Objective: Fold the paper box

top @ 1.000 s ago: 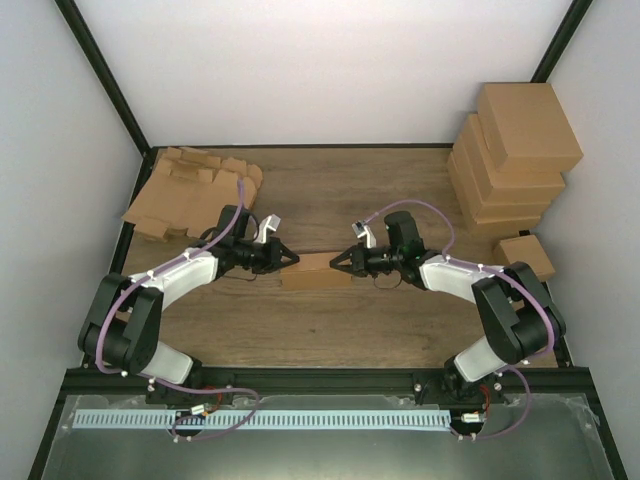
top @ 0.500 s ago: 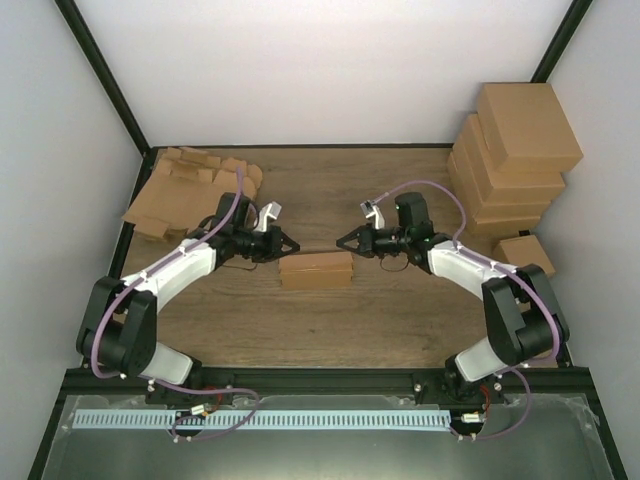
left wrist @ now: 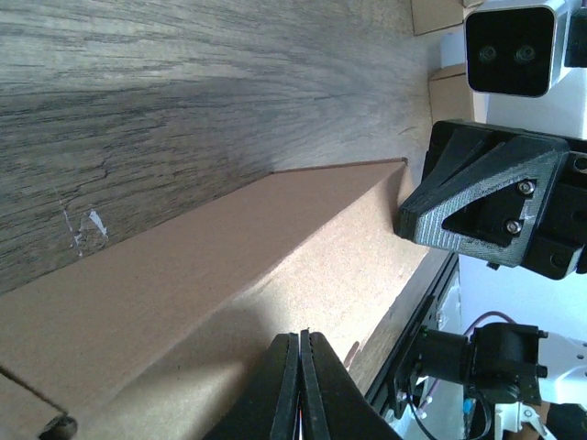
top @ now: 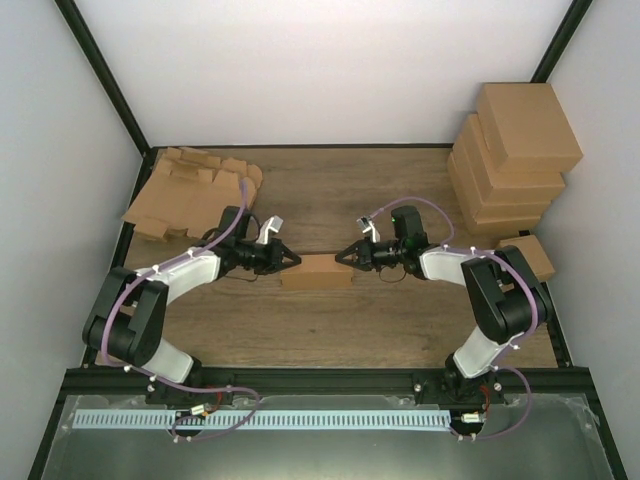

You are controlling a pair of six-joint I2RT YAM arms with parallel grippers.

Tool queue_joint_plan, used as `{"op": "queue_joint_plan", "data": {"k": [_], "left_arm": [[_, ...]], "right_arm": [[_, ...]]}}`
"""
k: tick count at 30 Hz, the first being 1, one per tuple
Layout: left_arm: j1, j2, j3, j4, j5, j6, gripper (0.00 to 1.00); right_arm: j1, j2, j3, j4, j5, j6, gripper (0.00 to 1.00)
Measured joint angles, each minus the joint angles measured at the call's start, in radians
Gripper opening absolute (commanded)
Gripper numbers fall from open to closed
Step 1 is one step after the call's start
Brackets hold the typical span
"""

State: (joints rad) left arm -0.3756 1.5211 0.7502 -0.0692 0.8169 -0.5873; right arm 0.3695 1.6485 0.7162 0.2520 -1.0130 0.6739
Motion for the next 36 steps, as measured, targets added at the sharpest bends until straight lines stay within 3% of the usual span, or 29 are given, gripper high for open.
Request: {"op": "queue_joint_plan", "data": {"k": [11,18,26,36], "left_arm": [[0.007,-0.057,0.051,-0.118,-0.034,0.027,0.04],[0.058,-0.052,-0.090,0.060,0.039,0.007,0.04],[0.067,0.003,-0.139,0.265,0.113,-0.030,0.04],[0.056,-0.116,-0.079,0.062,0.078,0.001,0.04]], "right_arm": [[0.000,-0.061,0.019,-0.064,-0.017,-0.012,0.01],[0.000,-0.008,-0.014,0.004,-0.042,-0.022,0.01],[-0.009,0.055,-0.030,0.124,-0.124,-0.003,0.01],[-0.006,-0.014,0.012,0.018,-0.112,-0.026,0.01]]}}
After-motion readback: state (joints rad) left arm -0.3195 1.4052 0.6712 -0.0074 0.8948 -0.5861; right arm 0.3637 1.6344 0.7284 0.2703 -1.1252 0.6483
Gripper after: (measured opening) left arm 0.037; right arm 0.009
